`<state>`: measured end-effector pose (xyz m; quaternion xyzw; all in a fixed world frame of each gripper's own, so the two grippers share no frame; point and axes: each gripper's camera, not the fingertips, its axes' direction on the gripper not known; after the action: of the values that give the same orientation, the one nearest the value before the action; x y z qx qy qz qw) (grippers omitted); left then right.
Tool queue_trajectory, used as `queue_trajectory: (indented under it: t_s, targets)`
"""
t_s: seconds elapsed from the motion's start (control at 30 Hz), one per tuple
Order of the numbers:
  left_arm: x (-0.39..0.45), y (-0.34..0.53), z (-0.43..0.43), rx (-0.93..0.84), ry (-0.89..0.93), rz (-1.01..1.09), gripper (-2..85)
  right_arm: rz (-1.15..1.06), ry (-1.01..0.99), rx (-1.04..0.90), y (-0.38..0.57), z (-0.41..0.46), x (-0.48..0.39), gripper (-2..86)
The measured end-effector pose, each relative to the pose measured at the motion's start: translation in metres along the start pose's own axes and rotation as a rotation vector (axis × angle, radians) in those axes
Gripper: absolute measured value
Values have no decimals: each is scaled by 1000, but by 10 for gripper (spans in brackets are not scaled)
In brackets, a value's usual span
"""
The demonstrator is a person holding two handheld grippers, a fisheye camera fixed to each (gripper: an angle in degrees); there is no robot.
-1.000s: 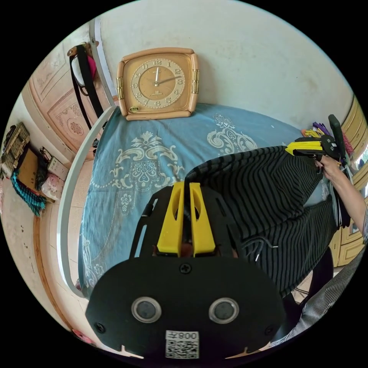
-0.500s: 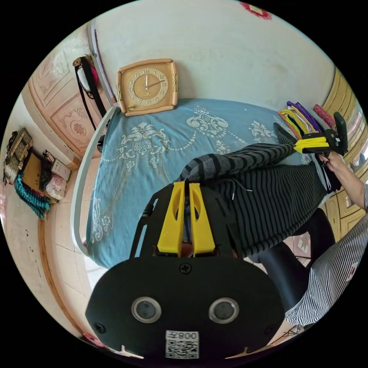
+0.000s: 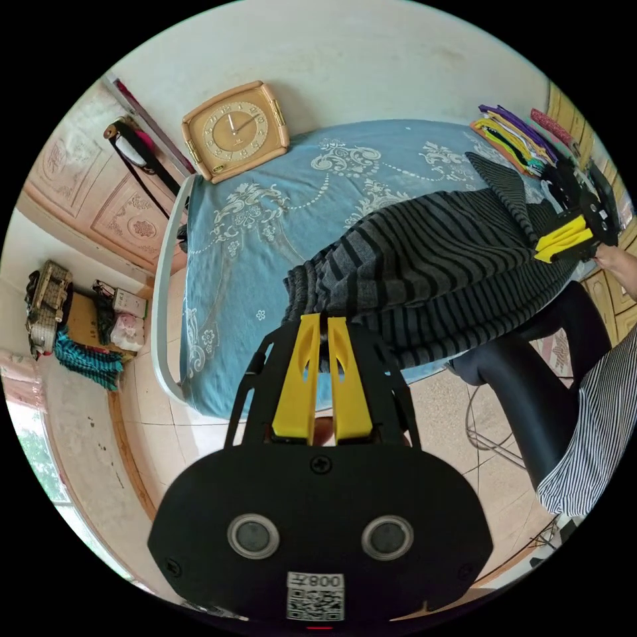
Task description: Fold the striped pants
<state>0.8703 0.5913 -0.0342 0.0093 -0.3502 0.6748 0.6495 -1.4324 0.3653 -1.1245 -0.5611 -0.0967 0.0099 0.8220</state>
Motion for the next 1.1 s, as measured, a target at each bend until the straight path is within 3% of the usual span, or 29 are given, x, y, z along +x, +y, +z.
queue_trajectory:
  t_s: [0.17, 0.53, 0.7, 0.93, 1.1]
  targets:
    - [23, 18, 39, -115, -12, 40, 8, -23, -27, -98, -1, 42, -12, 4]
    - [37, 51, 78, -136, 11, -10, 7, -2, -105, -182, -10, 85, -5, 5]
    - [36, 68, 77, -73, 10, -76, 7, -26, -84, -123, -13, 61, -2, 5]
    - [46, 84, 111, -115, 39, -122, 6, 38, -152, -182, -5, 99, 19, 5]
    - [32, 109, 99, -12, 141, -298, 3, 77, -185, -153, 1, 97, 30, 7]
